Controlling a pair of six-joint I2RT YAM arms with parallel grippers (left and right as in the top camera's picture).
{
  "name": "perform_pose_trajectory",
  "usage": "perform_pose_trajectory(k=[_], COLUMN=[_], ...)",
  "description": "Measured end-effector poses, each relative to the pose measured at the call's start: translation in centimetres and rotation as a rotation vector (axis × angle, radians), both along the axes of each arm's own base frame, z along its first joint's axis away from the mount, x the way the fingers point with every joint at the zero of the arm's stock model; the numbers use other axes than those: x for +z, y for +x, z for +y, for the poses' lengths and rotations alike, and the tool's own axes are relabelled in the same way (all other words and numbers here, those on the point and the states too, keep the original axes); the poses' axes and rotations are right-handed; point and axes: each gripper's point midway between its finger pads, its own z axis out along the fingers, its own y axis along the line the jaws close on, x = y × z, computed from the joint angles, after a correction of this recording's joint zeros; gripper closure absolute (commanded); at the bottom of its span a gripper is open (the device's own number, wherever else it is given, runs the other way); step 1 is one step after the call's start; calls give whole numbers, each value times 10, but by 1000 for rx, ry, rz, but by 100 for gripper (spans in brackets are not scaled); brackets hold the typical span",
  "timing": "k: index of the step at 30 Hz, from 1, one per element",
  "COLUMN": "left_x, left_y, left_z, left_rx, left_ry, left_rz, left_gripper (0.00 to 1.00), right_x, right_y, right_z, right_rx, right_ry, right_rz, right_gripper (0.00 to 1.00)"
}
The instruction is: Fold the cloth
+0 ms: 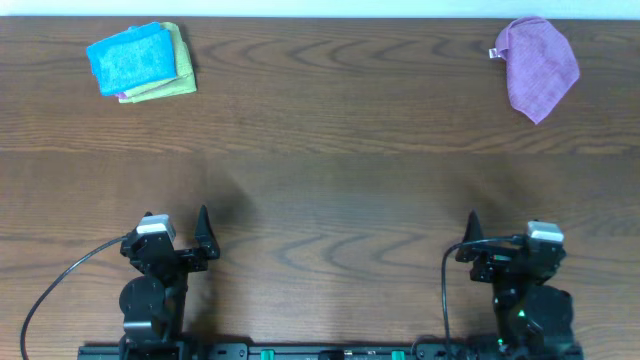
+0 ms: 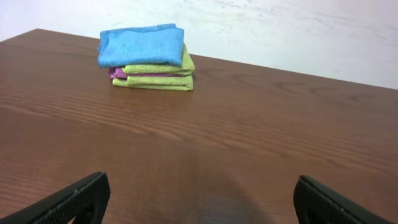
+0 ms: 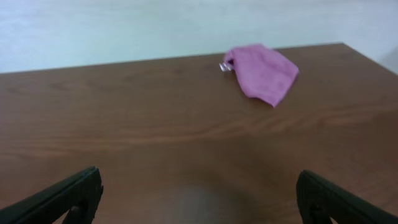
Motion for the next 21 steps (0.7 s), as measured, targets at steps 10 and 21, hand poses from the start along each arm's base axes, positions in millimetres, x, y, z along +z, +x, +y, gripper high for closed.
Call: perform_pose_trajectory(k=[10, 21], left_x=[0, 0], left_y=[0, 0], left_z=[0, 0], left_rx=[0, 0], left_ry=[1, 1], left_rz=[0, 0], left_gripper=[5, 5], right_x=[-47, -49], right_y=[5, 4], right_z=[-21, -26], right_rx=[-99, -117], right_ry=[-4, -10], right_rz=[74, 77], right_gripper=[1, 1])
